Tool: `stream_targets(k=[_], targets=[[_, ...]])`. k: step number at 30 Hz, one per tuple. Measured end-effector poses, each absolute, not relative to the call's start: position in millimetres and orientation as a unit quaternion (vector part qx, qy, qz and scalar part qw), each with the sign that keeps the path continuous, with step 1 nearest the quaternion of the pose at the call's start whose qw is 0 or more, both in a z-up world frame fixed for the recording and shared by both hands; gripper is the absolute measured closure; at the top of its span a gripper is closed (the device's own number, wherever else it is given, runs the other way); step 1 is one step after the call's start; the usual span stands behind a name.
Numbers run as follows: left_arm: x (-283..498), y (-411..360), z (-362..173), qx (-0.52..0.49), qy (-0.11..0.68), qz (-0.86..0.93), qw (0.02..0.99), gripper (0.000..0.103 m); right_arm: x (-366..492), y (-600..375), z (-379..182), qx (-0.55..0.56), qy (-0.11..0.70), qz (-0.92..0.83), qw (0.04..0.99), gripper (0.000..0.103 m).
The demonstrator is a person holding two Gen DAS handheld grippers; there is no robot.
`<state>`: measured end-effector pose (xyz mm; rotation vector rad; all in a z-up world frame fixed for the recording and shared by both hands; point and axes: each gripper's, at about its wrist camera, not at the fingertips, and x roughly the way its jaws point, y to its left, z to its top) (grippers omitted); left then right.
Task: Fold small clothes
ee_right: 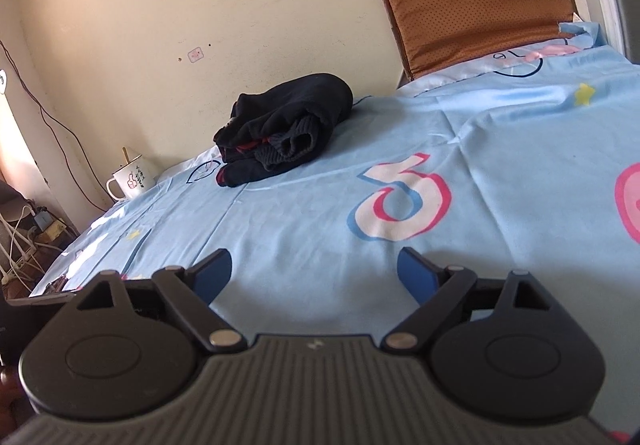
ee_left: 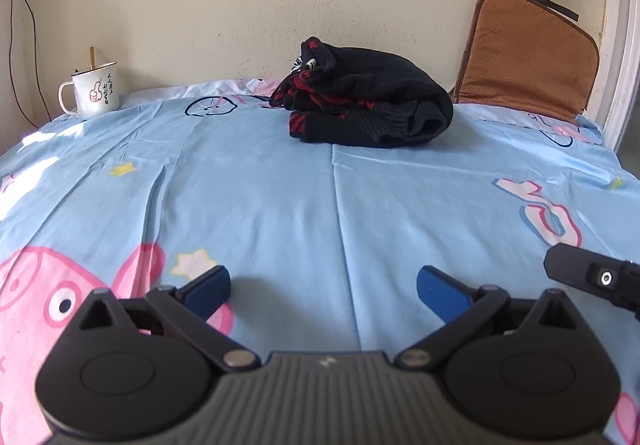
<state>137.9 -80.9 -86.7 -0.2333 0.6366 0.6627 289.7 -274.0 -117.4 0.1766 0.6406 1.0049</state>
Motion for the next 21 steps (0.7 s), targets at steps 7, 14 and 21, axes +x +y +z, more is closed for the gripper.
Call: stream_targets(k=[7, 14, 21], targets=[[134.1, -78.9, -86.8, -0.121, 0.299, 0.316, 0.892, 0.0, 291.2, -272.6, -118.0, 0.087, 0.303, 0.473, 0.823, 0.009], [120.6, -68.9, -85.6, -0.172, 0.256, 0.299, 0.903, 0.0, 293.0, -276.0, -119.7, 0.107, 0.304, 0.464, 0.825, 0.008], [107.7, -78.1, -77.1, -0.161, 0.205, 0.347, 0.901, 0.0, 289.8, -275.2, -118.7, 0.105, 0.3, 0.451, 0.834, 0.008]])
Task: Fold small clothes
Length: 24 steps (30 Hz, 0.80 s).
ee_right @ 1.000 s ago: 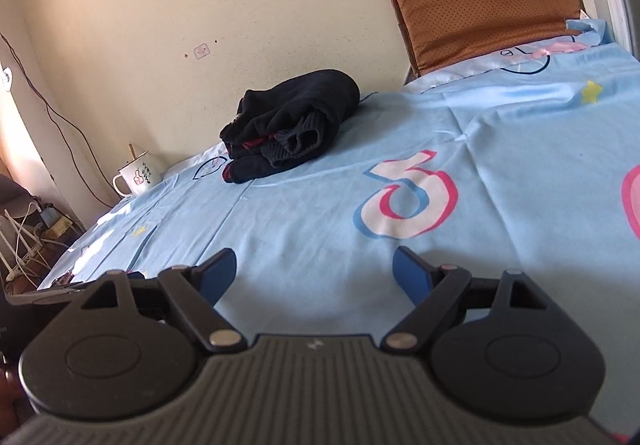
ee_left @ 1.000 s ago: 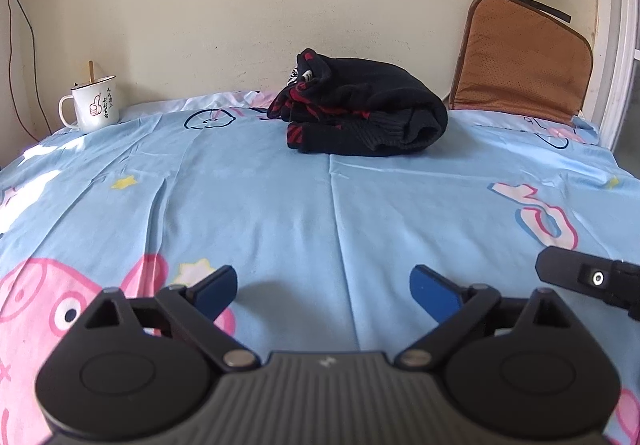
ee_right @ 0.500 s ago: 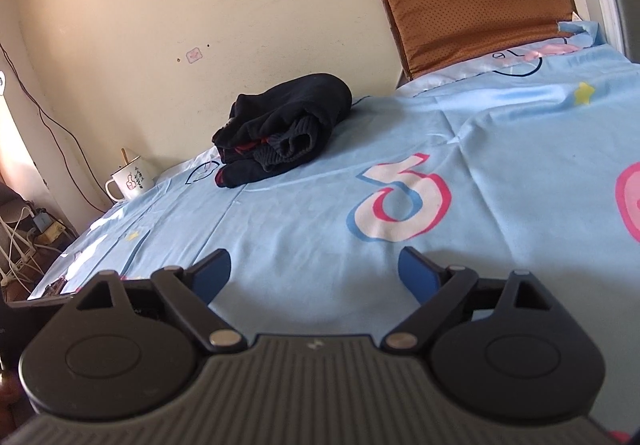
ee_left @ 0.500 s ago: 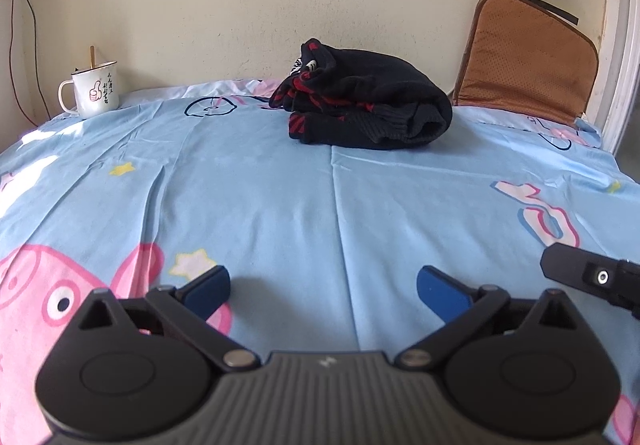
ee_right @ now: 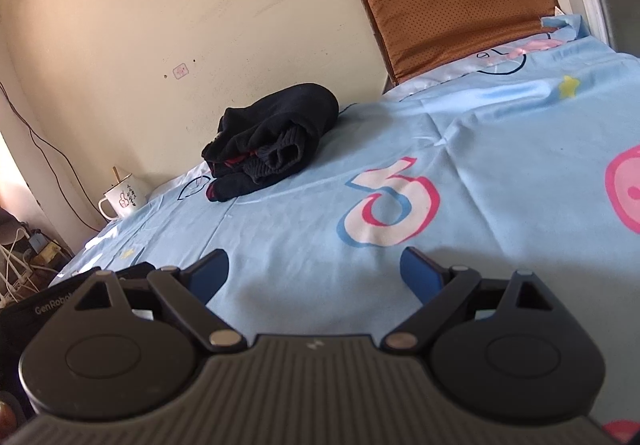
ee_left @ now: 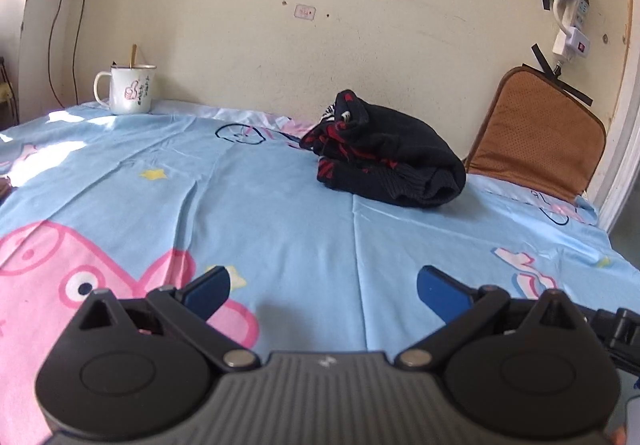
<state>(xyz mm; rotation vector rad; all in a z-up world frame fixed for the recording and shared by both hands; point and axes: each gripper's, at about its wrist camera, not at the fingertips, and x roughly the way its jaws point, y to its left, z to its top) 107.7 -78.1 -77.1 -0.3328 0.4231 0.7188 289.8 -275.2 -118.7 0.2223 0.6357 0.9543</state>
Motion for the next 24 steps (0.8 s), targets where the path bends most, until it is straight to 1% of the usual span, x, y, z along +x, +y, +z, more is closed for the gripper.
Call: stream_targets(k=[6, 19, 24], targets=[[113.9, -96.2, -72.4, -0.095, 0.208, 0.367, 0.902, 0.0, 289.2, -276.1, -118.5, 0.102, 0.296, 0.427, 0.848, 0.008], [117.2, -100.5, -70.3, -0.048, 0.217, 0.386, 0.895, 0.0, 287.1, -276.5, -117.8, 0.097, 0.293, 0.428, 0.849, 0.008], [129.7, -103.8, -64.8, 0.008, 0.219, 0.42, 0.881, 0.0, 288.1, -275.7, -117.6, 0.096, 0.295, 0.43, 0.848, 0.008]])
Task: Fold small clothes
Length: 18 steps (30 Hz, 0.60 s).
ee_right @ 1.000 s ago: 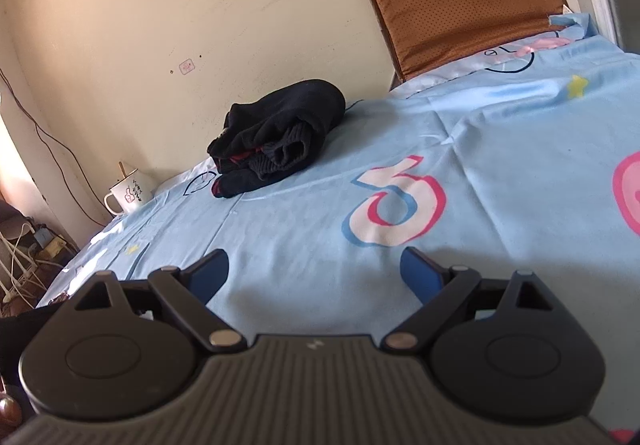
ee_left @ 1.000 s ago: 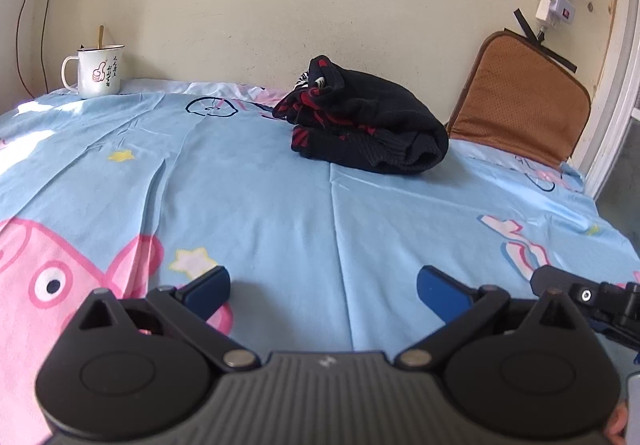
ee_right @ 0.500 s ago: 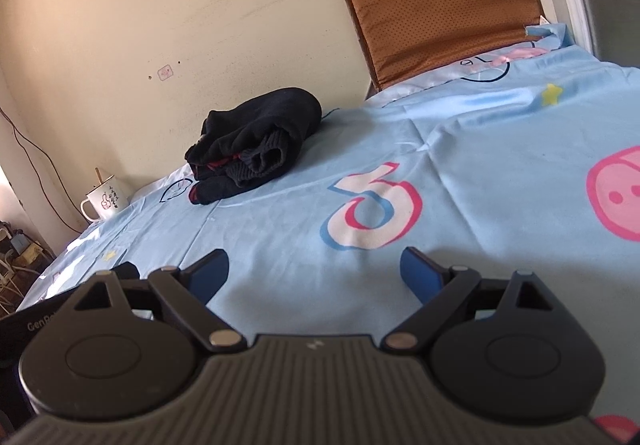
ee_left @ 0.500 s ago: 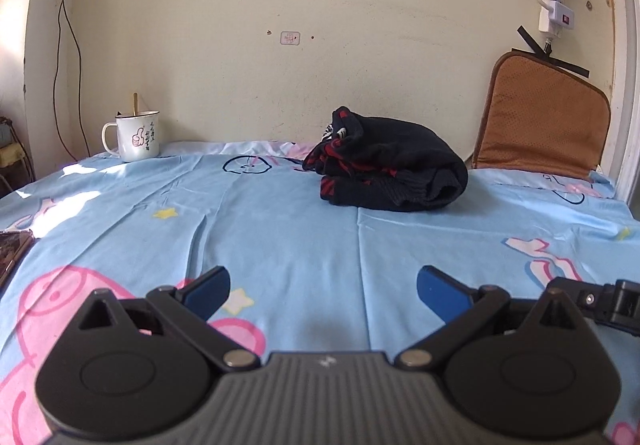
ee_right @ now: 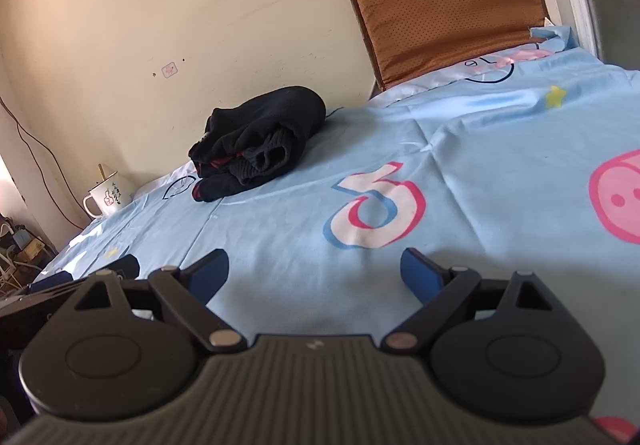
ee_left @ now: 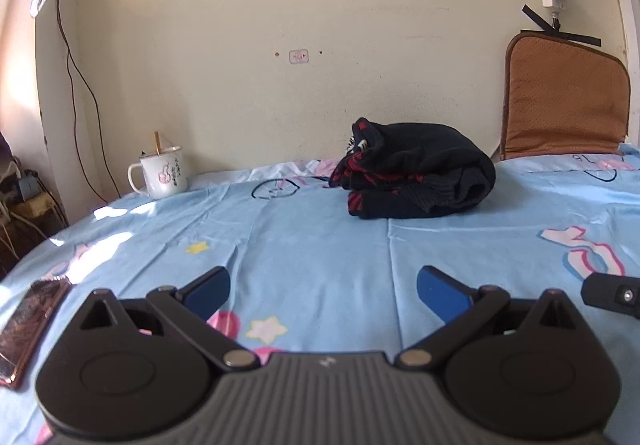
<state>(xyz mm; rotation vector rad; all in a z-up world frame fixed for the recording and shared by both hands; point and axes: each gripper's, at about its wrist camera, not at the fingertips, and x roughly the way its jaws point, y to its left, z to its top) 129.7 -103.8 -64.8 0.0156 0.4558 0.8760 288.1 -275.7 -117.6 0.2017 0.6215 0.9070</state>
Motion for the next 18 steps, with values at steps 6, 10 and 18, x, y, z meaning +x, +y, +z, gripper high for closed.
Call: stream_targets(k=[6, 10, 18], targets=[[136.0, -103.2, -67.1, 0.041, 0.212, 0.428, 0.878, 0.0, 288.6, -275.4, -117.6, 0.095, 0.296, 0.431, 0.847, 0.008], [135.3, -102.2, -70.4, 0.036, 0.22, 0.422, 0.879, 0.0, 288.2, -275.4, -117.5, 0.095, 0.296, 0.431, 0.847, 0.008], [130.9, -93.8, -71.4, 0.013, 0.226, 0.428, 0.875, 0.0, 288.4, -274.8, -118.1, 0.095, 0.296, 0.431, 0.847, 0.008]])
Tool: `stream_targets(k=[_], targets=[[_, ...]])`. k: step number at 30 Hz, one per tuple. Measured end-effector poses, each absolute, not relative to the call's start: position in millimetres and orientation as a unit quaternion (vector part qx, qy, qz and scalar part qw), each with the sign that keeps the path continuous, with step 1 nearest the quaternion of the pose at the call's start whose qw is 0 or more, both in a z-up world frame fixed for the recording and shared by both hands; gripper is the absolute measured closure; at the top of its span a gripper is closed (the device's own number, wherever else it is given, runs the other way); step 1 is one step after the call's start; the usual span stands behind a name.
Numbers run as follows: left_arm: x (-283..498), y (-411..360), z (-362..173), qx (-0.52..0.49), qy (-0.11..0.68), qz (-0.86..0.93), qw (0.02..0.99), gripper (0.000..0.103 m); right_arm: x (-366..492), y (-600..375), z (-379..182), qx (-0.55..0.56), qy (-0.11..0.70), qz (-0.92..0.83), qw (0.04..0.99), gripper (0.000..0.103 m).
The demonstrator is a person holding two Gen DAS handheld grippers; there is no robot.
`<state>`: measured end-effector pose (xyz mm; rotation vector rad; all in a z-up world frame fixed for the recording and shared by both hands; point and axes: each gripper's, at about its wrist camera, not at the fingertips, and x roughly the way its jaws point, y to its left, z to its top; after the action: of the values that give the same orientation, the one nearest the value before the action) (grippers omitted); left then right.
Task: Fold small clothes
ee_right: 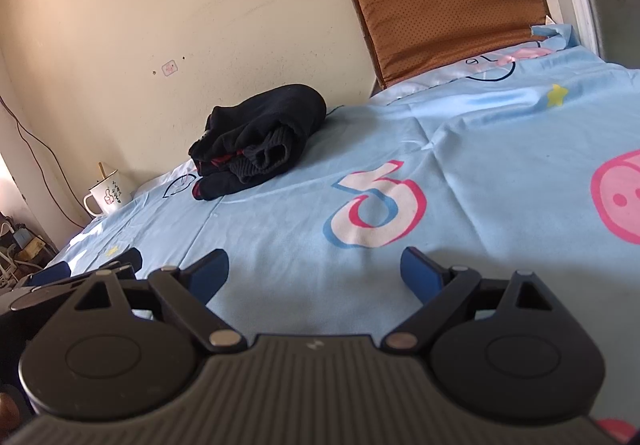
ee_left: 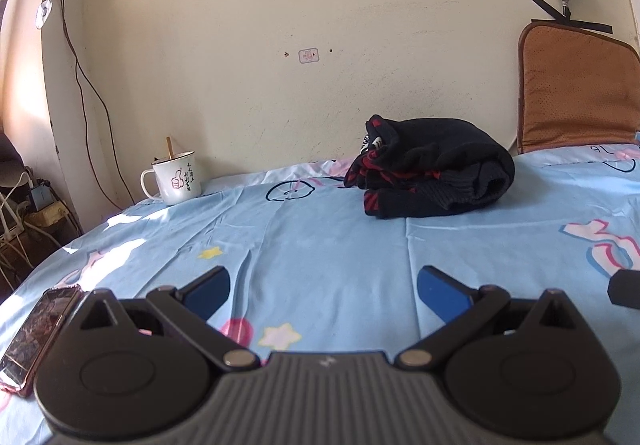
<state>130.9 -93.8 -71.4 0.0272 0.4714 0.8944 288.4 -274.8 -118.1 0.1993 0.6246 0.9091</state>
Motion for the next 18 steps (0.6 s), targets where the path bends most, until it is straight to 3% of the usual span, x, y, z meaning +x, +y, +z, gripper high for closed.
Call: stream_targets(k=[18], targets=[[117.1, -85.9, -67.0, -0.019, 0.208, 0.466, 0.86, 0.0, 287.7, -274.6, -118.1, 0.094, 0.296, 0.431, 0.847, 0.008]])
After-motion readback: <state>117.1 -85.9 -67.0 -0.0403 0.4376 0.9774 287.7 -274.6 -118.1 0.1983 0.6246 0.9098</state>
